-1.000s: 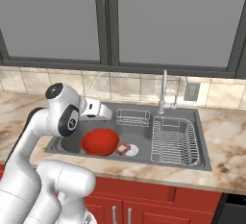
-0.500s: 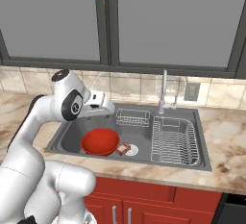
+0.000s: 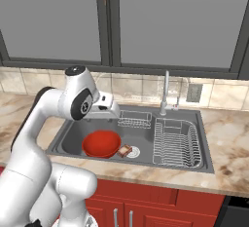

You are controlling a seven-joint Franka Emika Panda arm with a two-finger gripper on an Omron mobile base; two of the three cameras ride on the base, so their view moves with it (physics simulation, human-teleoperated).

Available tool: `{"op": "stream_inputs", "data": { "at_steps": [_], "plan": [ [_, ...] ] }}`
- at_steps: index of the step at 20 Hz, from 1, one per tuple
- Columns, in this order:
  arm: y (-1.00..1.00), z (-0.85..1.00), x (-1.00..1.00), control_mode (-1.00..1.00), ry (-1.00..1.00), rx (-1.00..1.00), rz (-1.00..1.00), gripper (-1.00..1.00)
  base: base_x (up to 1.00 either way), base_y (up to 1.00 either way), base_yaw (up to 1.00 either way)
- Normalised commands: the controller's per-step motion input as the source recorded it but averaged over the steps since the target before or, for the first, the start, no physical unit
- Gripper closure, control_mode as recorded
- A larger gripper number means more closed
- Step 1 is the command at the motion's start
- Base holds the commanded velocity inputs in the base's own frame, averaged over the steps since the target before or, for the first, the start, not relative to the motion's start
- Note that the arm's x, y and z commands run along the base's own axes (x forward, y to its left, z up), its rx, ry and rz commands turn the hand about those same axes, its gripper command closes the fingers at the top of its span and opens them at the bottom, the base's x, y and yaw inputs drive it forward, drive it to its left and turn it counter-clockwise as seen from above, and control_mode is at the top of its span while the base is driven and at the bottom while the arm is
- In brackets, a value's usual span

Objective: Pick the bowl and tupperware and place them in the sink. Then turn on the water.

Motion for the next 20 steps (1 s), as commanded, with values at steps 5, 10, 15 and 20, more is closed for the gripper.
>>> {"op": "stream_inputs", "data": {
  "at_steps": [5,10,15,20],
  "plan": [
    [0.00,0.28,-0.50,-1.00,0.00,0.05,0.03,-1.00,0.00,0.00,0.00],
    [0.00,0.42,-0.64,-1.00,0.00,0.05,0.02,-1.00,0.00,0.00,0.00],
    [0.00,0.46,-0.37,-1.00,0.00,0.01,0.00,-1.00,0.00,0.00,0.00],
    [0.00,0.03,-0.07,-1.00,0.00,0.00,0.00,-1.00,0.00,0.00,0.00]
  ]
}}
